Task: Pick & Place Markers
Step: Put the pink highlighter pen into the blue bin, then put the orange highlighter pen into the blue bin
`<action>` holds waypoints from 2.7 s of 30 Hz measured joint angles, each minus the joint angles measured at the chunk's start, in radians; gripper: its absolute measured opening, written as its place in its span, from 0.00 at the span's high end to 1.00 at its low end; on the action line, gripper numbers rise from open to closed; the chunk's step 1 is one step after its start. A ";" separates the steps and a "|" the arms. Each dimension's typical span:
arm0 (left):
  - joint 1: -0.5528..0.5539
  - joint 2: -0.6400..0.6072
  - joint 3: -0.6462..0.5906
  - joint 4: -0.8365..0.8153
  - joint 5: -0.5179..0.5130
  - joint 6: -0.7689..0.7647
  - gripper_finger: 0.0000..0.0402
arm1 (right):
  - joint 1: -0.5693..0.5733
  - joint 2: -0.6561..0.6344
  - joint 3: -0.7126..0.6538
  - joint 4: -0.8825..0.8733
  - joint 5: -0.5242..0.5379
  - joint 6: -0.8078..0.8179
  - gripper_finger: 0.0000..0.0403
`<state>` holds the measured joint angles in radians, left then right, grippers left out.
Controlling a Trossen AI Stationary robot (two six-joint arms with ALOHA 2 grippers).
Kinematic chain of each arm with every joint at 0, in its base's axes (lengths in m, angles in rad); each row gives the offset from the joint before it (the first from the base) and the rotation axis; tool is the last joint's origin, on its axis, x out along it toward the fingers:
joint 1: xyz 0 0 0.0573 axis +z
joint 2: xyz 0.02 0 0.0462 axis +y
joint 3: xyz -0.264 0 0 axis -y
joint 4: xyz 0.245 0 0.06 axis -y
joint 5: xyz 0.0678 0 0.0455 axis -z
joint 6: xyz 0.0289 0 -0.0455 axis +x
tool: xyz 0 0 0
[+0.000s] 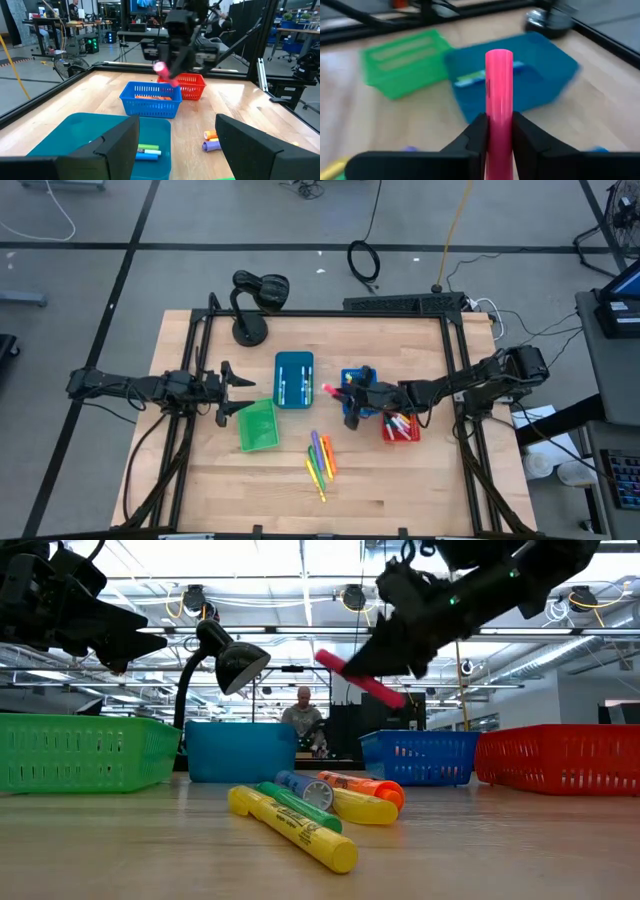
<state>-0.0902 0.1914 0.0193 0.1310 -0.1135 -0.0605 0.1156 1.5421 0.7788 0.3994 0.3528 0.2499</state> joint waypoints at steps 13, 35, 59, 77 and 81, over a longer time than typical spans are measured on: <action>0.000 0.000 0.000 0.000 0.000 0.000 0.34 | -0.003 -0.041 -0.056 -0.132 0.253 0.097 0.86; 0.000 0.000 0.000 0.000 0.000 0.000 0.34 | 0.040 -0.151 -0.266 0.126 0.301 0.253 0.86; 0.000 0.000 0.000 0.000 0.000 0.000 0.34 | 0.043 -0.079 -0.266 0.173 0.301 0.225 0.75; 0.000 0.000 0.000 0.000 0.000 0.000 0.34 | 0.043 -0.079 -0.266 0.173 0.300 0.224 0.77; 0.000 0.000 0.000 0.000 0.000 0.000 0.34 | 0.043 -0.079 -0.266 0.173 0.300 0.224 0.76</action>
<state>-0.0902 0.1915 0.0190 0.1310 -0.1135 -0.0606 0.1585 1.4635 0.5133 0.5724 0.6532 0.4744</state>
